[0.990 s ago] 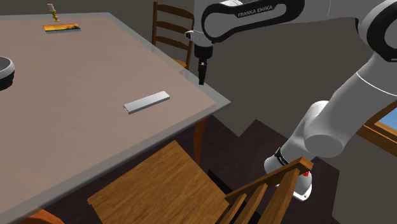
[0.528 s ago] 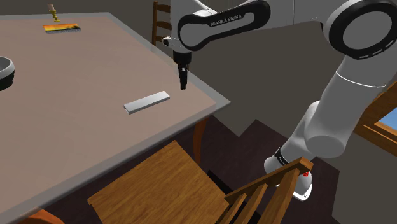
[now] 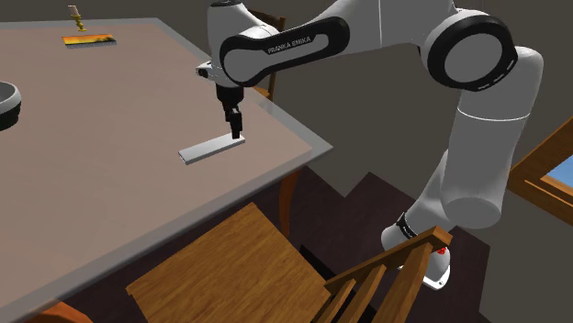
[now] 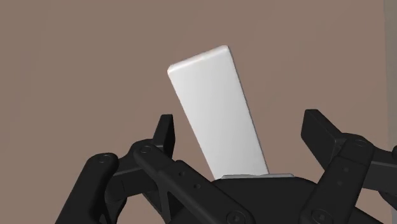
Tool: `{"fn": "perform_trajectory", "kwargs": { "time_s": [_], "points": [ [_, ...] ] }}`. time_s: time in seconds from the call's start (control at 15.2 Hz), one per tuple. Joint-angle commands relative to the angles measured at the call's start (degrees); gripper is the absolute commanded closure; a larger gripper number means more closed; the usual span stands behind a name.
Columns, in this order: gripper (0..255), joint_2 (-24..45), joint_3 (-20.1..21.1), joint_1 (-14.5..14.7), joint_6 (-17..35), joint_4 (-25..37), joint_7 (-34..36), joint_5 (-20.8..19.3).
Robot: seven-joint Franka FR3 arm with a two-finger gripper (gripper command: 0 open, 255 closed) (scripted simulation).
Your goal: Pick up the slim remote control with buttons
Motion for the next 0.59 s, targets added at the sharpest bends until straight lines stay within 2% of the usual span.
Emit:
{"fn": "perform_trajectory", "kwargs": {
  "time_s": [0.0, 0.2, 0.53],
  "points": [
    [0, 3.88, 0.81, 1.00, 0.10, 4.22, -1.67, -0.66],
    [0, 7.99, 1.82, 2.38, -0.09, 9.02, -3.64, -1.48],
    [0, 9.26, 1.67, 2.41, 3.12, 7.07, -3.42, -1.77]
  ]
}}
